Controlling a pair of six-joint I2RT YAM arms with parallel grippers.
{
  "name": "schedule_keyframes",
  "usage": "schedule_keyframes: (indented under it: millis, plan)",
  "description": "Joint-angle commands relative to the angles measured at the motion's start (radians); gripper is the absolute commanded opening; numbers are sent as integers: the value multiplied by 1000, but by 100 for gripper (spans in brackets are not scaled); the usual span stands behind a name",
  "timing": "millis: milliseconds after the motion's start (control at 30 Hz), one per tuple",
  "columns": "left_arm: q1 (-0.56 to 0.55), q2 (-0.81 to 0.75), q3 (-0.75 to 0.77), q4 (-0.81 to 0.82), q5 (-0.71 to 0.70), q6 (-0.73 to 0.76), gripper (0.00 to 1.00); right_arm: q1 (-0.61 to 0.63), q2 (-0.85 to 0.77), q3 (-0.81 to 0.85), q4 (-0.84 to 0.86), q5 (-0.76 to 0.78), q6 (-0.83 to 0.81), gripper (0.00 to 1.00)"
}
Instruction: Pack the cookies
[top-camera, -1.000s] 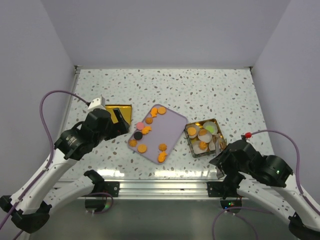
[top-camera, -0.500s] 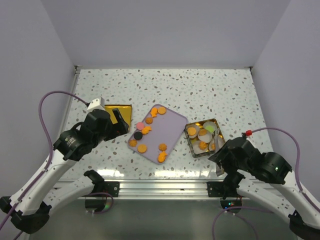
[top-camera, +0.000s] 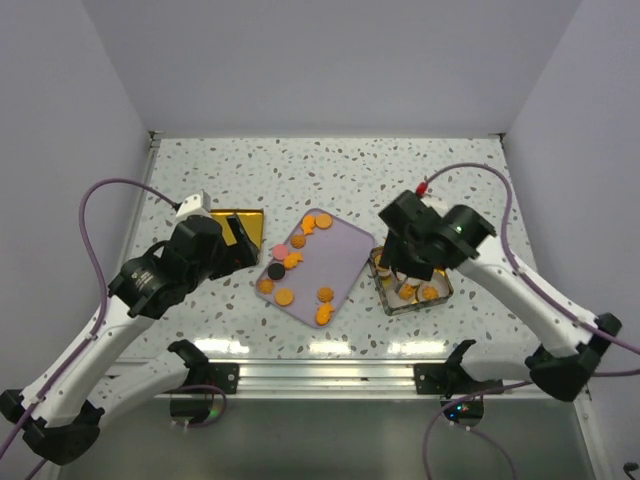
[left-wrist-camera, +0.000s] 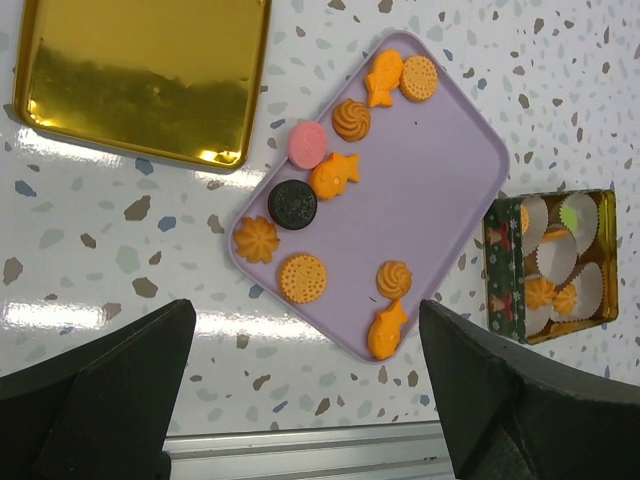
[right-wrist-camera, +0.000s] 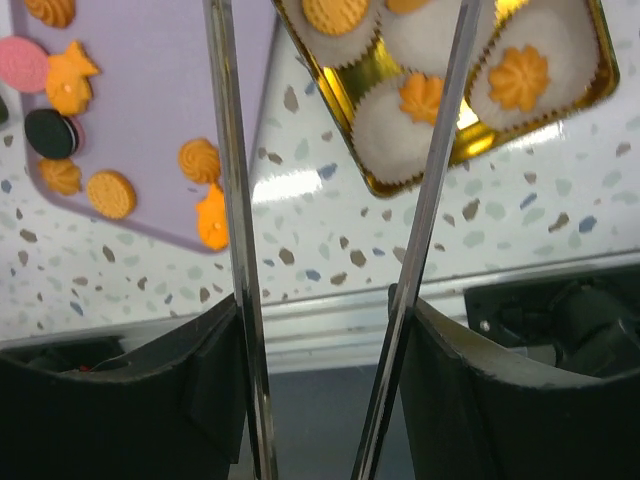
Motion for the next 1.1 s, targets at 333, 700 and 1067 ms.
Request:
schedule_keyframes:
  millis: [333,700,1067]
  plan:
    - [3,-17,88,5,-9,-10,100,-295,672,551,167,-51,-381,55]
    - [3,-20,149,-28,-103,45,100,-450,978,645,284,-194,-390,54]
    - [1,-20,143,-42,-131,50,100,-466,1064,541,321,-220,-415,71]
